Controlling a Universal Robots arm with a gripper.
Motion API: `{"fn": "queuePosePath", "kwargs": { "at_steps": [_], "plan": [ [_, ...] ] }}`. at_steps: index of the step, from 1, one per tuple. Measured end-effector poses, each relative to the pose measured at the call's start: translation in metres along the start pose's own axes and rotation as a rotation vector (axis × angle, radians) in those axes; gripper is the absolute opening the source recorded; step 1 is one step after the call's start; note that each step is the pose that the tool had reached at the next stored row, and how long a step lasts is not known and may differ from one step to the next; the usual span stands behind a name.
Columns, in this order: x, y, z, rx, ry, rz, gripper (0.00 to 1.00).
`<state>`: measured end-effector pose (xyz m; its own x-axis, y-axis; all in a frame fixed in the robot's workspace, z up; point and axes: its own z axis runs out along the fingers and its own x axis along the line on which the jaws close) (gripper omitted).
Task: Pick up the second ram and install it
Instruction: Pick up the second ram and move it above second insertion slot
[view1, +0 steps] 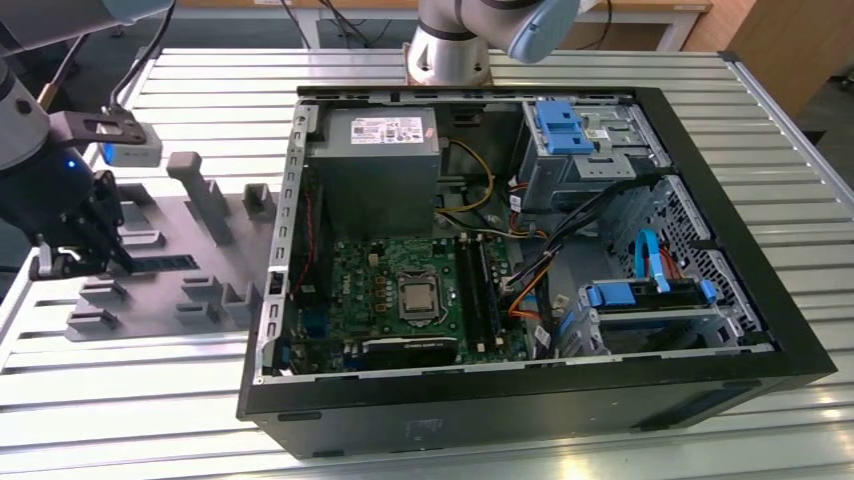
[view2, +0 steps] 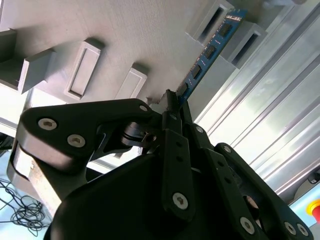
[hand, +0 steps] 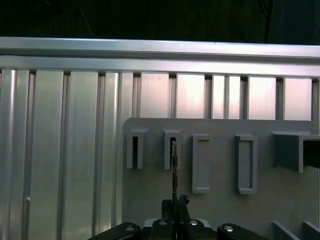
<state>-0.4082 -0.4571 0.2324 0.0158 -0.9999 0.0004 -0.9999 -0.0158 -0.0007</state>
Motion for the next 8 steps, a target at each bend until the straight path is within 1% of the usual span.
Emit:
{"fn": "queuePosePath", "kwargs": {
  "at_steps": [8],
  "plan": [
    [0.0,0.0,-0.0052,0.0001,-0.0001,0.0,0.14]
  ]
}}
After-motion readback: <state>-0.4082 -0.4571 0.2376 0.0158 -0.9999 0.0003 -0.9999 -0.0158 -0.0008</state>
